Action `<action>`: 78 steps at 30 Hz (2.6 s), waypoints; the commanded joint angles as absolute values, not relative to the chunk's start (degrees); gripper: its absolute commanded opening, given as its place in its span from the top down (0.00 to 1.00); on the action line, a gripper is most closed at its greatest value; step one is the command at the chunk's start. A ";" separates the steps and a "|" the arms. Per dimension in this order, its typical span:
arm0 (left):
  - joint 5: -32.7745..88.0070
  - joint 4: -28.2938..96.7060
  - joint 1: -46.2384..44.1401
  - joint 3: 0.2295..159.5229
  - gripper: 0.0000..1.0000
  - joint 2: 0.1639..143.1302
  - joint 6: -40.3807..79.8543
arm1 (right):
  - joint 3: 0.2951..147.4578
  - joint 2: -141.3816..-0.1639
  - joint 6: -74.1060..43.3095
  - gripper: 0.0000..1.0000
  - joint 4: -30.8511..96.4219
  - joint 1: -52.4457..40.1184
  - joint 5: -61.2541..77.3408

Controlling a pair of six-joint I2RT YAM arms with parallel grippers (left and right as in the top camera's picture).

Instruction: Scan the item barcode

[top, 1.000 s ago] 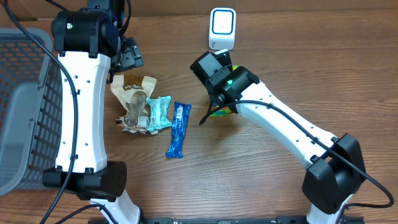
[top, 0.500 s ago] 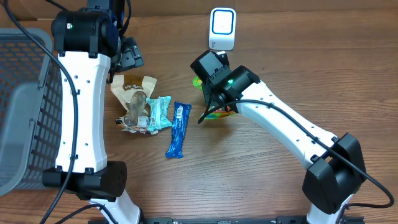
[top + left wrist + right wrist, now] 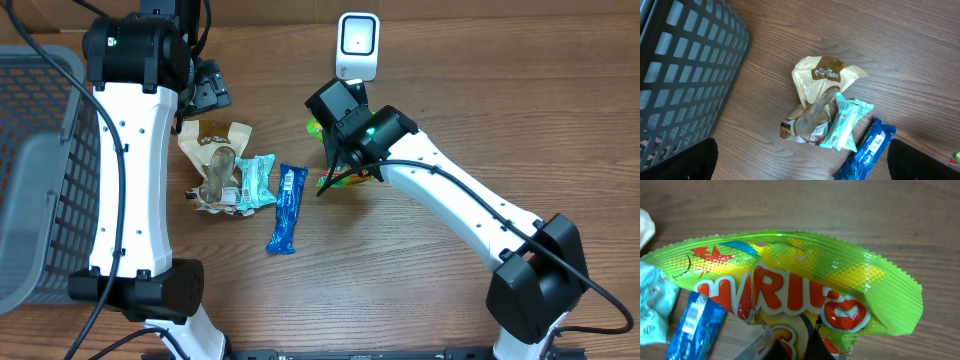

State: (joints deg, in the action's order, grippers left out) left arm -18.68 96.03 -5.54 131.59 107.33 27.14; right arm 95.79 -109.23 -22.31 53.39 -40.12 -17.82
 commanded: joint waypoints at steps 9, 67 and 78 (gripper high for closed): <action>-19.44 95.96 -5.69 131.35 0.00 107.72 28.53 | 96.71 -110.83 -13.08 0.96 21.58 -37.21 -43.44; -19.44 95.96 -5.65 131.35 0.00 107.72 28.53 | 96.71 -132.94 2.55 0.96 -30.35 -22.02 -17.89; -19.44 95.96 -5.65 131.35 0.00 107.72 28.53 | 96.71 -133.51 3.07 0.96 -31.00 -20.58 -17.58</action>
State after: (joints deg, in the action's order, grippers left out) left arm -18.70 96.03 -5.54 131.59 107.33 27.16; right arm 95.88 -133.58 2.63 -29.52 -20.62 -17.93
